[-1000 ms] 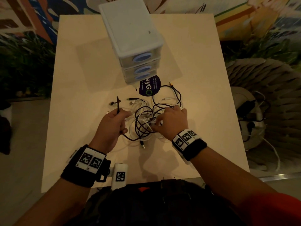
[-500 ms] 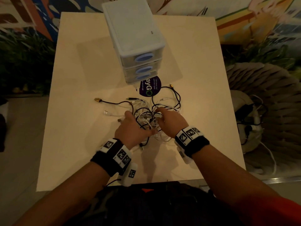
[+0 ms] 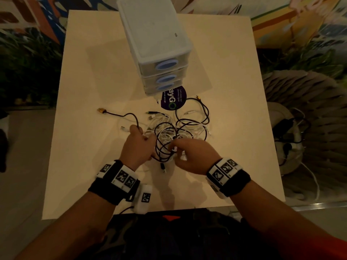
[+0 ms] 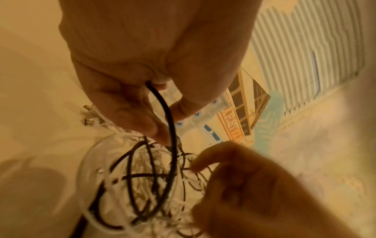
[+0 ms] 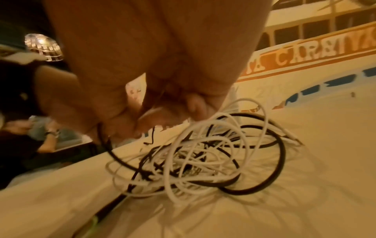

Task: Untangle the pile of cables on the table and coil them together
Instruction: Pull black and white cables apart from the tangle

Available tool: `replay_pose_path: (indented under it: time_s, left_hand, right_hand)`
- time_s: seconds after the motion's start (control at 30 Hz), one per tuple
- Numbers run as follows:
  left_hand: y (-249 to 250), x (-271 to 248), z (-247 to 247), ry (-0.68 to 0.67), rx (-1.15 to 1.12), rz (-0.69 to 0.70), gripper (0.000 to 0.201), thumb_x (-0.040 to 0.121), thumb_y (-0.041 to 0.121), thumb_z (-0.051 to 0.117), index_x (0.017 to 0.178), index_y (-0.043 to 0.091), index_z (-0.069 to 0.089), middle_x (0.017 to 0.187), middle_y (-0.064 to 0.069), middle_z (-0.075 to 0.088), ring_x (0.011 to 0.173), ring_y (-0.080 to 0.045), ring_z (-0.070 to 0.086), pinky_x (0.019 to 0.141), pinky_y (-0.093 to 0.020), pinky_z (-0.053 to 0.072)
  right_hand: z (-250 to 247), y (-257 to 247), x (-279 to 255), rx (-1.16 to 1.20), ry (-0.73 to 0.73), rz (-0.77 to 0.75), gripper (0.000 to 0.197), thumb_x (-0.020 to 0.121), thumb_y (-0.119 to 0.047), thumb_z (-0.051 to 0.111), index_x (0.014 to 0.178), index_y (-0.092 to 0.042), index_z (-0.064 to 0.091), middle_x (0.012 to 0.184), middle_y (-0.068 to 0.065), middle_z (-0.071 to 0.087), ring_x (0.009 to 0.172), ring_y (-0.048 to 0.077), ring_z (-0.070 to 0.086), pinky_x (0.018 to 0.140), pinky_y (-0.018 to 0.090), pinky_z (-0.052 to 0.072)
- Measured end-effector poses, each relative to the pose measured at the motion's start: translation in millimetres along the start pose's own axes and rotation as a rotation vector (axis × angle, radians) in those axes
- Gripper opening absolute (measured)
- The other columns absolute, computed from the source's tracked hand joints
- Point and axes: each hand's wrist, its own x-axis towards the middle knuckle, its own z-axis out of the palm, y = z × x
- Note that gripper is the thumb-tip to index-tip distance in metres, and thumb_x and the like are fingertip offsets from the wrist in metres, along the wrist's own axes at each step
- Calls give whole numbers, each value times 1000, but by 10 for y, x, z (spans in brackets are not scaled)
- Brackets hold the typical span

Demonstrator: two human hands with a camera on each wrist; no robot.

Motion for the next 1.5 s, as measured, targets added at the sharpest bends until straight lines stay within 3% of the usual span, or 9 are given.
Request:
replay_pose_path:
  time_s: [0.2,0.3,0.47,0.67,0.83,0.93,1.13,1.33,1.5]
  left_hand:
    - [160,-177,-104,-52,-367,-135,22,101,27,56,102,19,36,95,-15,65,60,-28,69,54,-41,59]
    - [52,-205,-283,-5,203,-53,34,96,51,55,90,17,56,79,-6,73,67,-27,72,69,-46,62]
    - [277,-434,-592,31,1009,135,66,87,78,50,54,20,44,57,1,48,55,-19,48,53,-28,34]
    - [662,-355,-89,122,870,577,46,99,59,43,70,22,47,60,5,48,62,-19,52,56,-31,34]
    - [395,-162,278,-248,1016,392,47,108,43,32,97,14,67,93,-8,69,77,-24,59,64,-33,40]
    - [348,-166,268,-421,782,208,48,109,42,33,103,8,67,92,-6,72,84,-25,67,73,-37,50]
    - [183,-44,273,-406,198,49,16,96,35,67,100,28,81,92,3,79,86,-13,73,87,-37,60]
    - [54,6,212,-289,204,110,16,92,36,74,96,24,83,71,4,73,61,0,61,60,-21,43]
    - [-36,13,230,-244,121,138,17,95,24,72,108,20,81,95,4,77,66,17,58,59,-2,40]
  right_hand:
    - [76,-50,150,-150,-222,34,29,99,-46,52,119,-30,65,105,-3,71,97,22,65,72,29,43]
    - [55,5,116,-83,-88,71,24,99,-39,53,108,-23,68,96,-1,74,89,24,67,74,31,50]
    - [122,101,-83,147,-6,131,30,90,-32,55,115,-28,72,94,-3,76,86,17,70,79,33,56]
    - [219,50,-106,300,-33,300,56,102,-59,37,100,-19,76,85,-1,75,69,13,68,76,38,55]
    - [305,16,-53,523,83,351,3,90,-30,72,90,-29,75,78,-3,76,61,8,71,74,39,60]
    - [327,3,-55,729,172,495,24,80,-24,81,89,-24,58,76,1,75,64,14,73,70,44,62]
    - [371,-33,-47,533,160,437,46,72,-48,82,83,-23,44,73,-2,64,67,14,62,58,32,48]
    - [33,1,16,353,185,326,12,94,-34,63,104,-28,58,92,-8,73,72,11,69,69,30,54]
    - [-386,209,257,260,402,352,18,93,-30,61,111,-27,64,91,-12,70,73,11,68,72,31,56]
